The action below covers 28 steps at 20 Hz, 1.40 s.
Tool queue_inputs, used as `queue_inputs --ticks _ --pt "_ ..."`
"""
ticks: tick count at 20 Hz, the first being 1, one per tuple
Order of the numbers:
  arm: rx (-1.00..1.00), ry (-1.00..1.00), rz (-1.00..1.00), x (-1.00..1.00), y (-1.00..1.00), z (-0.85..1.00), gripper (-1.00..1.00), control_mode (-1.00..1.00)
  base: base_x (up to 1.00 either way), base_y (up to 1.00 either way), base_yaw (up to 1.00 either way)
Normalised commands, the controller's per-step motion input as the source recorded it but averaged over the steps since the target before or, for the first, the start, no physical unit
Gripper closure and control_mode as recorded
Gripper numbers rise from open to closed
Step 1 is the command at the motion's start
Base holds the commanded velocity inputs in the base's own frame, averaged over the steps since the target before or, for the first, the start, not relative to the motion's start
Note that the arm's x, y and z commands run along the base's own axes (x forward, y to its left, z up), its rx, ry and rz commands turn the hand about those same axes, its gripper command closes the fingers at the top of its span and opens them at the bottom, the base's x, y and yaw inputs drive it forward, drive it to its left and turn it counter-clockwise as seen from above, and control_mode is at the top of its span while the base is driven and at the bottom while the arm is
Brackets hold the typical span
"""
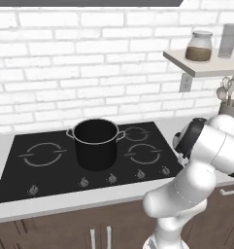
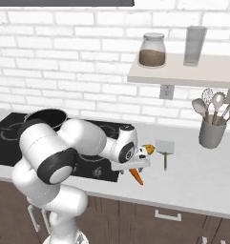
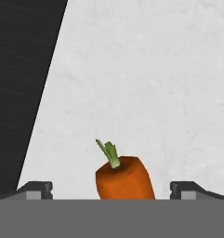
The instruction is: Put the carrot and squash in the pot. Retrieve the spatula and lightly stir the vegetables in the pot.
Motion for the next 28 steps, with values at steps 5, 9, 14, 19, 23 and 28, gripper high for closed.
queue_inputs --ticks 5,9,14,19,23,28 --pt "0.00 0.00 0.05 0.15 -0.01 -0.07 -1.00 -1.00 0.00 0.00 0.00" --pt "0.00 0.00 0.08 0.05 -0.03 -0.16 1.00 -1.00 0.00 0.00 0.00" --pt "0.00 0.00 0.08 0.00 0.00 -0.07 1.00 -1.00 0.00 0.00 0.00" --pt "0.05 0.01 0.09 -0.01 0.00 0.00 1.00 -1.00 0.00 0.00 0.00" --pt "0.06 -0.02 0.07 -0.19 0.06 0.42 1.00 -1.00 0.00 0.00 0.00" --pt "0.04 -0.09 0.13 -0.33 0.43 0.92 1.00 -1.00 0.00 0.00 0.00"
